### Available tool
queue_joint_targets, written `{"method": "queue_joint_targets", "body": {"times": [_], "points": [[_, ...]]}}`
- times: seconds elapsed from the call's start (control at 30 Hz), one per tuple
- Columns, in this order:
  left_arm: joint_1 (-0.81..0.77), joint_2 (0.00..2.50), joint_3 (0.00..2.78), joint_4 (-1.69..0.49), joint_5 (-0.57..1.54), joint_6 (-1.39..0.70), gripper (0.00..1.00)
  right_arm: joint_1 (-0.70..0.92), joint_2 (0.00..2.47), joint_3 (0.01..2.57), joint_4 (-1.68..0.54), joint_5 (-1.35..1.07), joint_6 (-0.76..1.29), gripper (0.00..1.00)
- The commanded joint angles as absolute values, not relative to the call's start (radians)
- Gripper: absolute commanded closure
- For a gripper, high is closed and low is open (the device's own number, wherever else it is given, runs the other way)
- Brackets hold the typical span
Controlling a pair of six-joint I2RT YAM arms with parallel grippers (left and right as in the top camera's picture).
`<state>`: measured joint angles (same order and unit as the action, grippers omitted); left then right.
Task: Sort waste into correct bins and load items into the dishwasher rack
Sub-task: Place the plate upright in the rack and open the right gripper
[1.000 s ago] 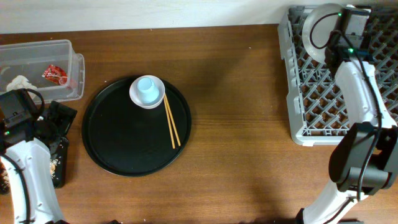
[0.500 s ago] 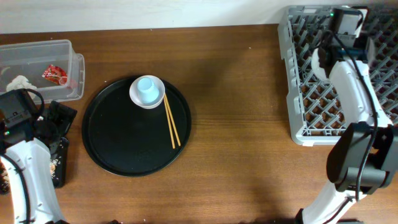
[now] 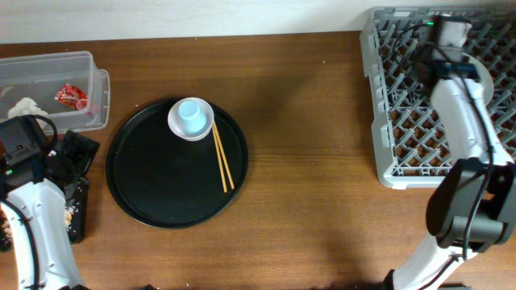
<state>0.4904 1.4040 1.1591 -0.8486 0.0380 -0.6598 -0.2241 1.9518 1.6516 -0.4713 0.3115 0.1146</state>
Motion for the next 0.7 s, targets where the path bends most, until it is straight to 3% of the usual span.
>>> {"method": "queue_joint_targets", "body": {"times": [0.0,0.23,0.67], "points": [[0.494,1.387,1.162,-0.847,0.038,-0.670,0.01,-0.326,1.974,1.661,-0.473,-0.055,0.242,0.74],[0.494,1.387,1.162,-0.847,0.038,-0.669,0.01,-0.337,2.071,1.661,-0.487,-0.132,0.234,0.84],[0.494,1.387,1.162,-0.847,0.038,-0.669,0.01,-0.274,2.101,1.661,-0.509,-0.123,0.237,0.93]]}}
